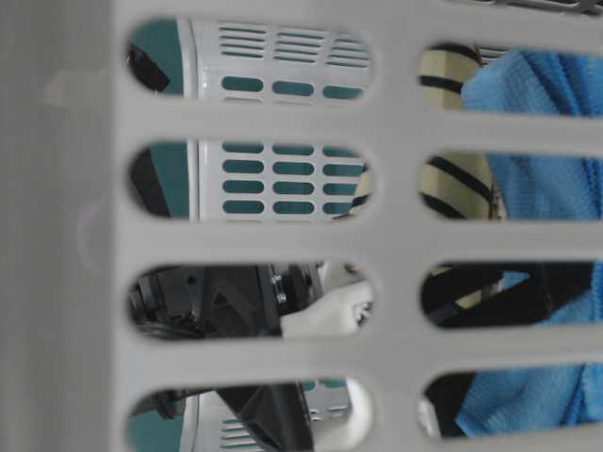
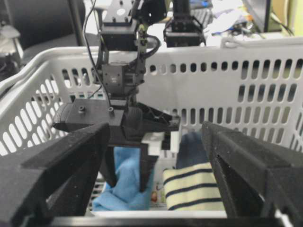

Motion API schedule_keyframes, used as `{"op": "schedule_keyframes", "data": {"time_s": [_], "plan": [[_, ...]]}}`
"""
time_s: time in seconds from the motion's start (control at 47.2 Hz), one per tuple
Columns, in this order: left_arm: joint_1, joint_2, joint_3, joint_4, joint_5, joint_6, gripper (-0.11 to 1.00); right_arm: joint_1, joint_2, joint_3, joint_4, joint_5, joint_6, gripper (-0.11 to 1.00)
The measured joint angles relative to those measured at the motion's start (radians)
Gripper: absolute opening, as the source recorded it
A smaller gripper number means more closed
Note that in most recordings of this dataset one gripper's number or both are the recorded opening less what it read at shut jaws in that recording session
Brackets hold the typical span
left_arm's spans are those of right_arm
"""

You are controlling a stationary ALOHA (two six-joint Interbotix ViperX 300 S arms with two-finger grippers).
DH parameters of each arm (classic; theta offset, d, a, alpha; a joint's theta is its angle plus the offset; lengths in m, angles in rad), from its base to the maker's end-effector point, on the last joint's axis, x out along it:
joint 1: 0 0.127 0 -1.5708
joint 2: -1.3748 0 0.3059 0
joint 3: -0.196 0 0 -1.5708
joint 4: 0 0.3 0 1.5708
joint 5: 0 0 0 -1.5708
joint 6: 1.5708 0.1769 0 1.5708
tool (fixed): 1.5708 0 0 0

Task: Pick up the blue cloth from the shopping basket with the left arm.
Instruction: 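Lower the left gripper over the blue cloth and close on it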

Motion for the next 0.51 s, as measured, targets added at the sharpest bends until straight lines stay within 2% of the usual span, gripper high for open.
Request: {"op": "schedule_keyframes", "data": {"time_s": [0.064,0.106,0.36,0.508], "plan": [[0.000,0.000,-0.002,0.002,0.000,0.005,0.21,0.000,0.000,0.000,0.000,-0.002,0.000,0.76],[0.000,-0.003,-0.002,0.002,0.000,0.006,0.14,0.000,0.000,0.002,0.000,-0.005,0.002,0.76],[0.000,-0.044,-0.015,0.002,0.018,0.008,0.13,0.000,-0.002,0.012,0.000,-0.023,0.003,0.75],[-0.003,-0.097,-0.106,0.002,0.083,0.009,0.13,0.000,-0.002,0.012,0.000,-0.025,0.005,0.75]]}}
